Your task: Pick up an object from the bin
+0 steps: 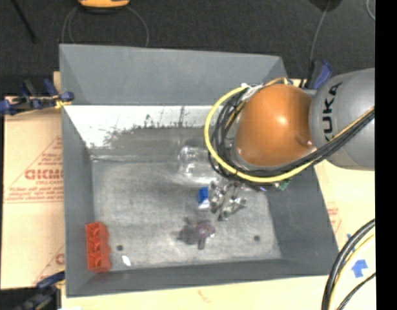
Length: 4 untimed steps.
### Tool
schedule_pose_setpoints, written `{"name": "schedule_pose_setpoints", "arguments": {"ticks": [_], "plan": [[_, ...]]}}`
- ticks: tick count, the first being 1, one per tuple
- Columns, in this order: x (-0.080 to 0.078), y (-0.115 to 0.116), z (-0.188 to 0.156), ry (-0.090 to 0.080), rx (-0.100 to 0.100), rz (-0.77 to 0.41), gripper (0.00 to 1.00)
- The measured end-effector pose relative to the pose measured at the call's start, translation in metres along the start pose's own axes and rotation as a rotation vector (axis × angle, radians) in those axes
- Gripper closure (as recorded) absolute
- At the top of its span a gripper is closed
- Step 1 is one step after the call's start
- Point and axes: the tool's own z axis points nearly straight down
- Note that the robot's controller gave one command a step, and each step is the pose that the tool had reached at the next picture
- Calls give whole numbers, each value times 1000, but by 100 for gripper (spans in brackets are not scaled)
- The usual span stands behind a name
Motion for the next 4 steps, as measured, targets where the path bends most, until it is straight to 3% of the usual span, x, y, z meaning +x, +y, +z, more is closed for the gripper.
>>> {"name": "schedule_pose_setpoints", "arguments": {"ticks": [1,2,3,4], "plan": [[0,-3,-4,-4,6,5,0],[-7,53,70,-1,2,-223,0],[-36,45,67,-1,8,-437,0],[-36,46,67,-2,6,-434,100]]}}
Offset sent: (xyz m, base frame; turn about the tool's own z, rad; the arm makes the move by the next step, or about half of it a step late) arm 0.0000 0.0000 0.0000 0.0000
